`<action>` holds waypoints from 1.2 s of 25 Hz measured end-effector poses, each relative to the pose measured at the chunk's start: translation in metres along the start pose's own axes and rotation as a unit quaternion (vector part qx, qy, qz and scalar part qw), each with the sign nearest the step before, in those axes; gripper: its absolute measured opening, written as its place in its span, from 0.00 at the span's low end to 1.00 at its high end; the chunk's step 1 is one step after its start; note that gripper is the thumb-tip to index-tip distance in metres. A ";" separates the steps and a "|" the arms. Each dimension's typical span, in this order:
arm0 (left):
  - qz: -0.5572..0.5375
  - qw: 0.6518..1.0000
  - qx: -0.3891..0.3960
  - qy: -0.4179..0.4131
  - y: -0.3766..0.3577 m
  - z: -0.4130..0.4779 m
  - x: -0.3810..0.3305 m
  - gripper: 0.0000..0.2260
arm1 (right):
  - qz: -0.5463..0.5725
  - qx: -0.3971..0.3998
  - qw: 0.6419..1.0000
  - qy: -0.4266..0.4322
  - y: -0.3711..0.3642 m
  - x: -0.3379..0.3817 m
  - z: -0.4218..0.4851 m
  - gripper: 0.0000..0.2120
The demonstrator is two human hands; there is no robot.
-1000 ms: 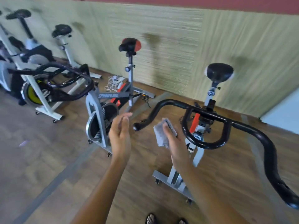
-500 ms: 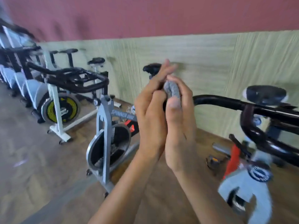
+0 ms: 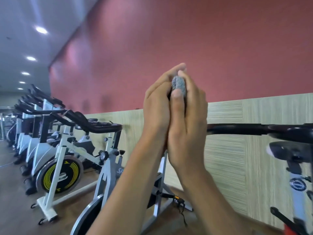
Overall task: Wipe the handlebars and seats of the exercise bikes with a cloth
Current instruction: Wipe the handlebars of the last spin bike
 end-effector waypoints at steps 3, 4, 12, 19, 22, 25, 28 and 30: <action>-0.069 0.997 0.029 0.013 0.000 0.002 0.003 0.18 | -0.018 -0.002 1.000 0.022 0.010 -0.031 -0.017 0.19; -0.081 0.996 0.035 0.008 -0.001 0.003 0.003 0.18 | -0.012 -0.005 1.000 0.009 0.016 -0.045 -0.023 0.18; -0.098 0.995 0.003 0.001 -0.006 0.003 0.004 0.19 | -0.017 -0.040 0.999 0.026 0.008 -0.034 -0.023 0.16; -0.030 0.998 -0.030 -0.046 -0.009 -0.001 0.008 0.15 | 0.007 0.003 1.000 0.000 0.039 -0.104 -0.032 0.16; 0.029 0.993 -0.089 -0.067 -0.013 -0.015 0.015 0.11 | 0.026 0.006 0.999 -0.020 0.031 -0.083 -0.029 0.15; 0.026 0.991 -0.117 -0.061 -0.016 -0.018 0.019 0.12 | -0.013 0.045 0.998 0.050 0.034 -0.091 -0.032 0.18; 0.018 0.990 -0.127 -0.054 -0.017 -0.018 0.017 0.13 | -0.110 0.076 0.990 0.044 0.066 -0.139 -0.026 0.19; 0.019 0.991 -0.125 -0.048 -0.018 -0.020 0.016 0.14 | -0.243 0.104 0.964 0.037 0.081 -0.154 -0.020 0.18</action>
Point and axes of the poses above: each hand's wrist, its own z-axis towards the middle knuckle, its own y-axis out of the back of the hand, x = y × z, the point moved 3 cm from there along z, towards the middle knuckle, and after that the axes turned 1 degree about x, right-handed, at the moved point
